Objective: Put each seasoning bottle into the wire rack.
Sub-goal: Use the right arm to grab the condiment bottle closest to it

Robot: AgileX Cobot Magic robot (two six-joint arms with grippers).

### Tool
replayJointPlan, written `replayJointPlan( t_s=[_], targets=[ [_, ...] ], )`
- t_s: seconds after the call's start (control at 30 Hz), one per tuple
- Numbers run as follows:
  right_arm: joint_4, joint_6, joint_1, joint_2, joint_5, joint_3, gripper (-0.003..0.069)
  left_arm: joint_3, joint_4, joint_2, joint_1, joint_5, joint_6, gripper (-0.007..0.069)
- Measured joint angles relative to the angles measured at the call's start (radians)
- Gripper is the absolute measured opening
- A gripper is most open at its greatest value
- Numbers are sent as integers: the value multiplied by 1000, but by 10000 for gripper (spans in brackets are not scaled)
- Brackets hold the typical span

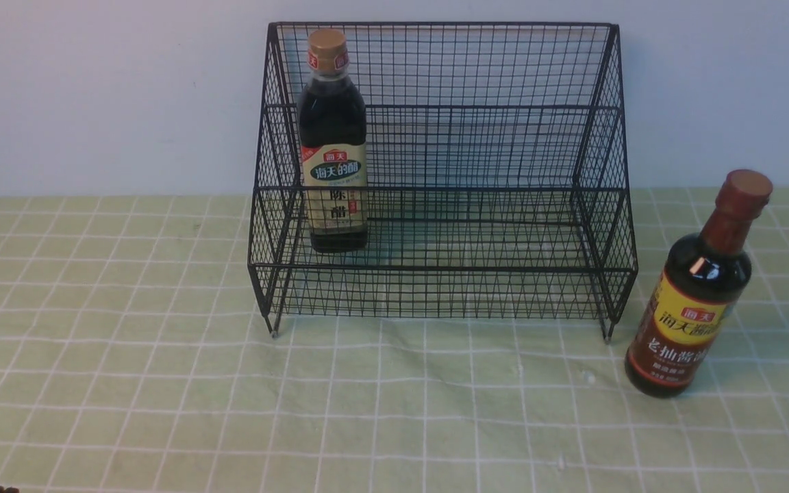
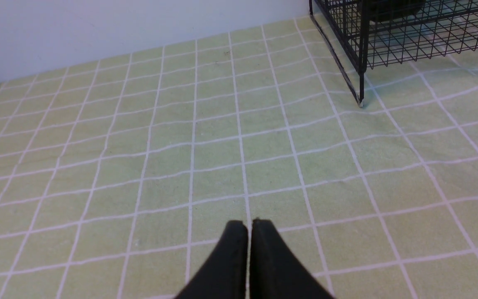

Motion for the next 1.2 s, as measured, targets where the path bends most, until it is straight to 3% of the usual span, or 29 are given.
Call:
replayJointPlan(
  t_s=[0.27, 0.47, 0.77, 0.83, 0.93, 1.2],
  targets=[
    [-119, -11, 61, 345, -19, -102, 420, 0, 0, 0, 0, 1, 0, -6],
    [-179, -19, 59, 494, -46, -125, 471, 0, 0, 0, 0, 1, 0, -6],
    [-235, -12, 55, 593, 5, -125, 460, 0, 0, 0, 0, 1, 0, -6],
    [-239, -12, 55, 593, 8, -125, 422, 0, 0, 0, 0, 1, 0, -6],
    [-282, -9, 55, 583, 18, -125, 263, 0, 0, 0, 0, 1, 0, -6],
    [-343, 3, 66, 378, 205, -147, 266, 0, 0, 0, 0, 1, 0, -6]
  ],
)
